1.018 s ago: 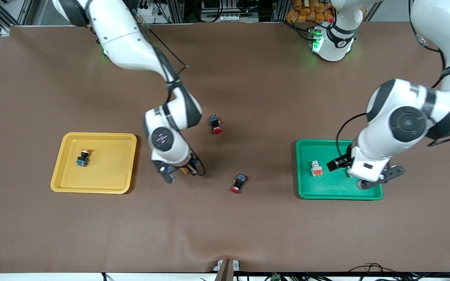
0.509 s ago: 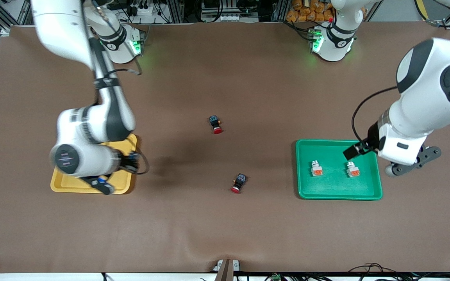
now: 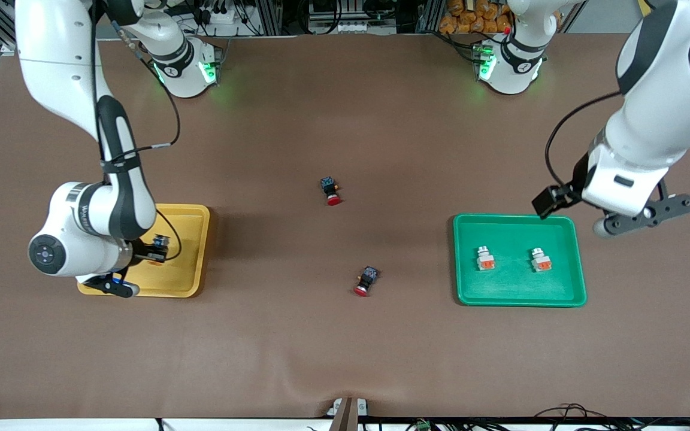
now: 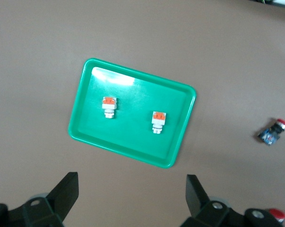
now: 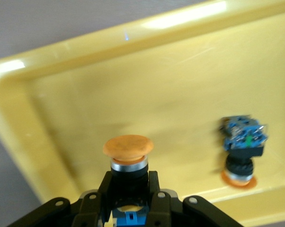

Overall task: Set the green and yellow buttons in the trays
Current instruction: 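Carry the right gripper's button to the yellow tray while the left gripper withdraws, then open the right gripper over the yellow tray while the left gripper returns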

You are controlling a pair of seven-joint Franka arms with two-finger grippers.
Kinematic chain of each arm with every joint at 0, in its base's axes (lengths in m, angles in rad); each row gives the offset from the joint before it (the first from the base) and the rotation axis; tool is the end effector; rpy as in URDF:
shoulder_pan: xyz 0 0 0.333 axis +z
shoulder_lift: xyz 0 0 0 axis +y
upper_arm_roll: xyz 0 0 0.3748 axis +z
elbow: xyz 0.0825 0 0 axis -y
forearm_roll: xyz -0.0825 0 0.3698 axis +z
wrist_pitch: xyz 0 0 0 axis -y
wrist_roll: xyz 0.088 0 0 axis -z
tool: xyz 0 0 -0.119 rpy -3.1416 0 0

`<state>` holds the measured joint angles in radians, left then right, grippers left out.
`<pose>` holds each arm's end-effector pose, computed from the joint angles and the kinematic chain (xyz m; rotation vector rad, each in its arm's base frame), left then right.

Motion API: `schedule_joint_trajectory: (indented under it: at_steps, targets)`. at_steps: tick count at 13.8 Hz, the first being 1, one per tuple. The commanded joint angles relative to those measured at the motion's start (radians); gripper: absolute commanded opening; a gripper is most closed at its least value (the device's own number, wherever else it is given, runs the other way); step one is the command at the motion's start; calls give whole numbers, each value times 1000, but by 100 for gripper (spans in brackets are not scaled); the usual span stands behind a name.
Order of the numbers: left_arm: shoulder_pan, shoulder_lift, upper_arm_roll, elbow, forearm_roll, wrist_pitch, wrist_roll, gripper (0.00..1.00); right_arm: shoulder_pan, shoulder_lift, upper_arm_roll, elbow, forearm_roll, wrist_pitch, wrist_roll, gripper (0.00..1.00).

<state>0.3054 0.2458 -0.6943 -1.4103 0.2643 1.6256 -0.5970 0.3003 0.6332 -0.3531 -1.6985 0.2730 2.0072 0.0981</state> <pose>0.6010 -0.1522 0.6355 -3.0387 -0.3261 -0.1113 0.6623 0.0138 0.2694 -3.0749 0.4139 0.4301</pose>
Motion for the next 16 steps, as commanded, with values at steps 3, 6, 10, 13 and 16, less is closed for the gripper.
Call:
schedule_joint_trajectory:
  at_steps: [3,6,10,13,16]
  targets:
    - [2,-94,53,-9,-30,-23,207,100,-4,-7,20,-63,5,79,-25,0]
    - [-249,-158,412,-18,-181,-105,295,100,-4,-6,20,-63,5,82,-25,78]
    - [-331,-267,594,-134,-252,-121,407,100,3,-49,45,12,27,0,-12,100]
    - [-324,-330,611,-188,-250,-121,419,100,-19,-55,46,214,109,-149,-21,100]
    - [-290,-356,602,-223,-252,-121,422,100,-48,-53,45,438,48,-312,-25,100]
